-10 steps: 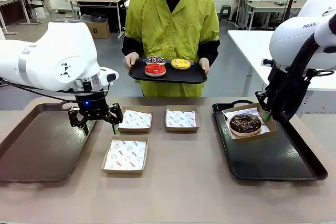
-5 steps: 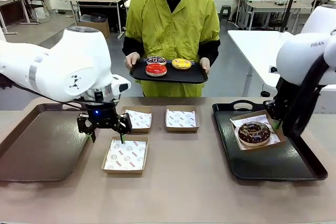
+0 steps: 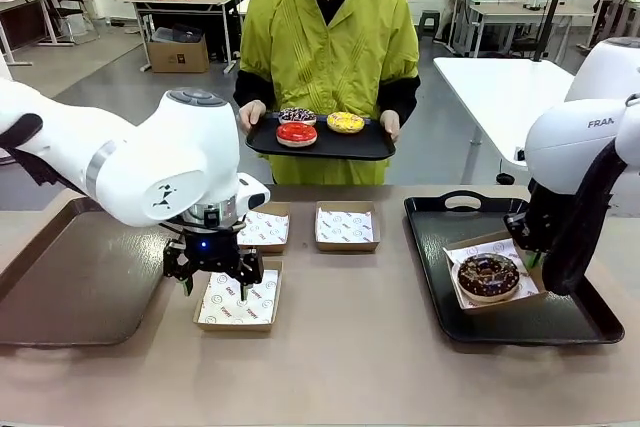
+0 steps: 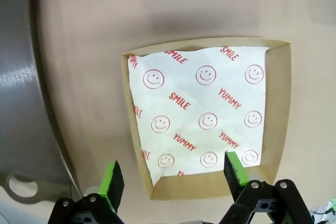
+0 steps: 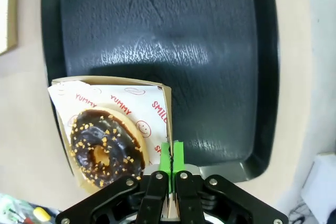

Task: Individually package the donuts and arrange them on the tray.
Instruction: Place the picked Paper togo box on the Handle tray while simultaneously picking up another Paper togo box from the table with the other hand.

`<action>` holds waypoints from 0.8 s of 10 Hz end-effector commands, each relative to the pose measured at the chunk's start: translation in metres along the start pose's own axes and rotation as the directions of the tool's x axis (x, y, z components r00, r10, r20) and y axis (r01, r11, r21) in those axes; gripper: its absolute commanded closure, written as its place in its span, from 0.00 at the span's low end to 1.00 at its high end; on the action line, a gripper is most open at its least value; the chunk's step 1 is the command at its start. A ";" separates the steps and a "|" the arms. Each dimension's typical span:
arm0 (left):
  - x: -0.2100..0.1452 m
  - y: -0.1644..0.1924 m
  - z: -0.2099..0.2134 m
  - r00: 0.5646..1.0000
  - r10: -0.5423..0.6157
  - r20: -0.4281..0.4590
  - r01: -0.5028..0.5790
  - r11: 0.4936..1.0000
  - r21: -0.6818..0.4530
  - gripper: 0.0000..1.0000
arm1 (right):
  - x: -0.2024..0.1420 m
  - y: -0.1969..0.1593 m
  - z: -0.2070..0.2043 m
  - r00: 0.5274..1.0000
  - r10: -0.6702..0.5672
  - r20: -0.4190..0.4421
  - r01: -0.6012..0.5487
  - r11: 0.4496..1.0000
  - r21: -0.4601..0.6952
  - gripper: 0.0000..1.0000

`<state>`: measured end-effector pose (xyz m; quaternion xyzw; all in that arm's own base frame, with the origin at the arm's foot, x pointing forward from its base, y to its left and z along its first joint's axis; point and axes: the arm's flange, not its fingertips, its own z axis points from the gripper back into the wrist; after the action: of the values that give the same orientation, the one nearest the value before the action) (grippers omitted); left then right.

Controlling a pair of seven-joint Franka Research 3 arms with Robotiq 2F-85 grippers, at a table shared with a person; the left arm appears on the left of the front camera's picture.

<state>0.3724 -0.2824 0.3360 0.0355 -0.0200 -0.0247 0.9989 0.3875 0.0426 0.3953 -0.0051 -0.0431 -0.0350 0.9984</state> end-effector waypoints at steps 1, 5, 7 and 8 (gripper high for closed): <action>-0.002 0.001 -0.011 0.998 0.036 0.051 -0.035 0.999 -0.014 0.00 | 0.000 0.004 -0.020 0.999 -0.027 -0.022 0.027 1.000 0.005 0.99; -0.003 0.013 -0.017 0.997 0.018 0.078 -0.013 0.998 -0.065 0.00 | 0.012 0.011 -0.034 0.997 -0.036 -0.070 0.038 0.999 0.021 0.99; -0.002 0.021 -0.012 0.996 0.025 0.088 -0.021 0.998 -0.052 0.00 | 0.013 0.012 -0.032 0.997 -0.043 -0.063 0.045 0.998 0.038 0.99; 0.000 0.024 -0.014 0.996 0.031 0.085 -0.026 0.998 -0.057 0.00 | 0.014 0.013 -0.032 0.997 -0.042 -0.064 0.045 0.998 0.041 0.99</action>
<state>0.3769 -0.2637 0.3247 0.0079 -0.0527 -0.0100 0.9985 0.4008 0.0484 0.3649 0.0044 -0.0073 -0.0473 0.9988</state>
